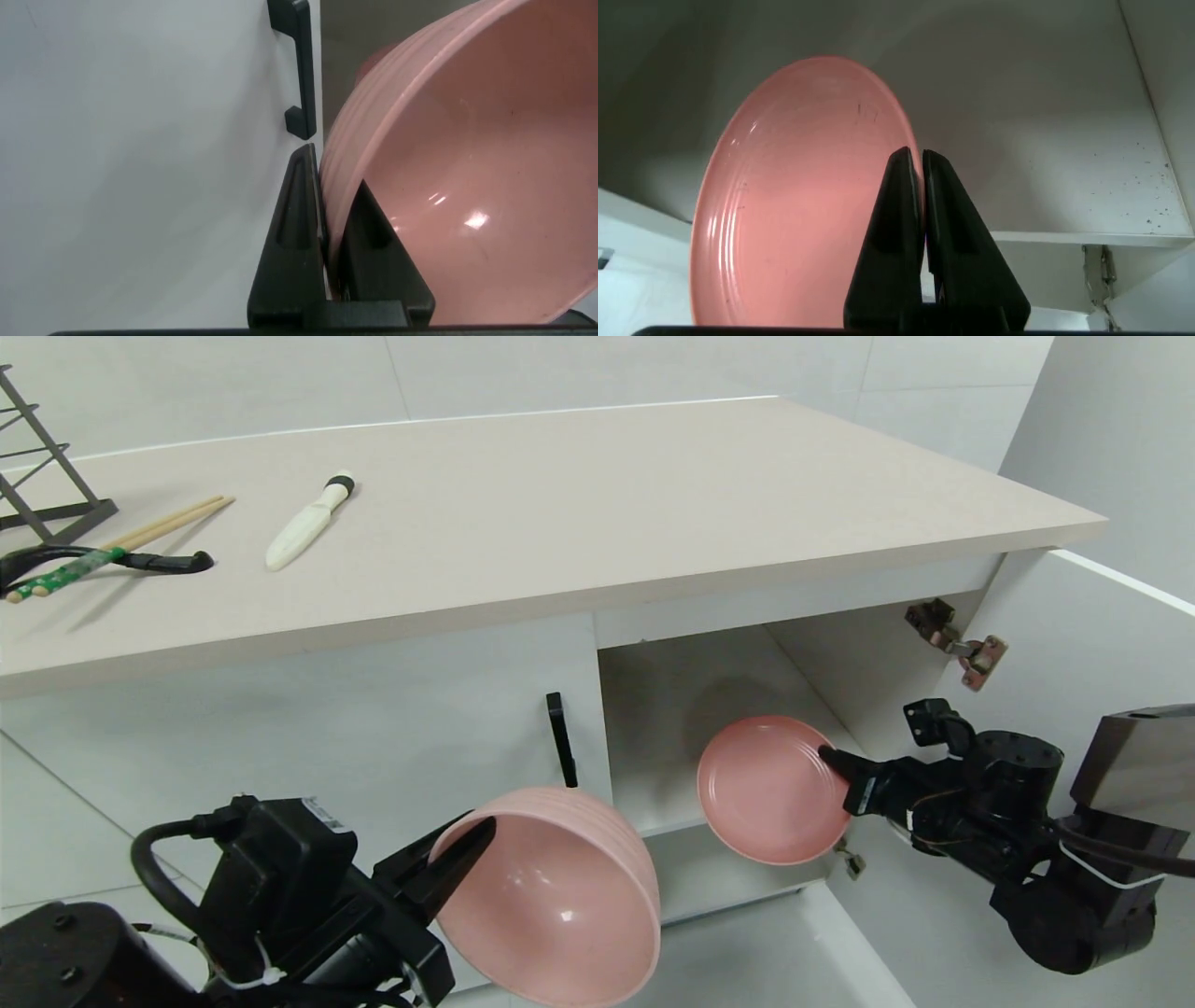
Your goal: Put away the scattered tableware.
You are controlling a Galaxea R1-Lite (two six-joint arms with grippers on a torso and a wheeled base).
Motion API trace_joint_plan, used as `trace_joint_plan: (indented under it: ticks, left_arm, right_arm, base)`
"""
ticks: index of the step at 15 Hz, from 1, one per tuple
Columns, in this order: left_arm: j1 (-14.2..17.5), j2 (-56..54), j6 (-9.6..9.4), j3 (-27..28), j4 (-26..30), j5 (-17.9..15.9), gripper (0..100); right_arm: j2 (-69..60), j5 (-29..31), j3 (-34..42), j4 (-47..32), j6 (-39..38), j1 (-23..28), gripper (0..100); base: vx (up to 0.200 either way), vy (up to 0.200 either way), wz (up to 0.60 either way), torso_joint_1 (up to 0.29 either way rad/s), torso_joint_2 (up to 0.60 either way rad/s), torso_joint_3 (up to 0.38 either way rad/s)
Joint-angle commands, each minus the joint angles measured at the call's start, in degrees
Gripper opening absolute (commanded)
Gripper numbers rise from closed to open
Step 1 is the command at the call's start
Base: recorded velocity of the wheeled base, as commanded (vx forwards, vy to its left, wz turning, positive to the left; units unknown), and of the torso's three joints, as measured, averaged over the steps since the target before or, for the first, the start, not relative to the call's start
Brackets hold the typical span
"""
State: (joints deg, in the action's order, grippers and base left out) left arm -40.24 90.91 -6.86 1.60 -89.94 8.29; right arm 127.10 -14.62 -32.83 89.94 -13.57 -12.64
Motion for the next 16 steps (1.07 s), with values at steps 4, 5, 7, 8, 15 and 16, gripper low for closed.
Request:
trace_joint_plan:
  ticks: [4,5,7,8,15,16]
  left_arm:
    - [-0.01,0.33,0.01,0.07,-0.06,-0.03,0]
    - [-0.01,0.33,0.01,-0.01,-0.06,0.06,0]
    - [-0.01,0.50,0.01,-0.01,-0.06,-0.03,0]
    - [-0.01,0.59,0.01,-0.01,-0.06,0.06,0]
    - [-0.01,1.20,0.01,-0.10,-0.06,0.06,0]
    - [-0.01,1.20,0.01,-0.10,-0.06,0.06,0]
  right_arm:
    - [4.03,0.03,-4.96,0.06,-0.05,0.42,0]
    - [4.74,-0.06,-6.63,0.06,0.03,0.42,0]
    - [6.14,0.03,-10.06,0.06,0.12,-0.10,0]
    - [7.29,0.03,-11.91,0.06,0.30,-0.19,0]
    - [15.64,-0.24,-27.02,0.06,0.21,-2.21,0]
    - [16.87,-0.15,-28.43,0.06,0.12,-2.39,0]
  base:
    - [0.000,0.000,0.00,0.000,0.00,0.000]
    - [0.000,0.000,0.00,0.000,0.00,0.000]
    - [0.000,0.000,0.00,0.000,0.00,0.000]
    - [0.000,0.000,0.00,0.000,0.00,0.000]
    - [0.000,0.000,0.00,0.000,0.00,0.000]
    - [0.000,0.000,0.00,0.000,0.00,0.000]
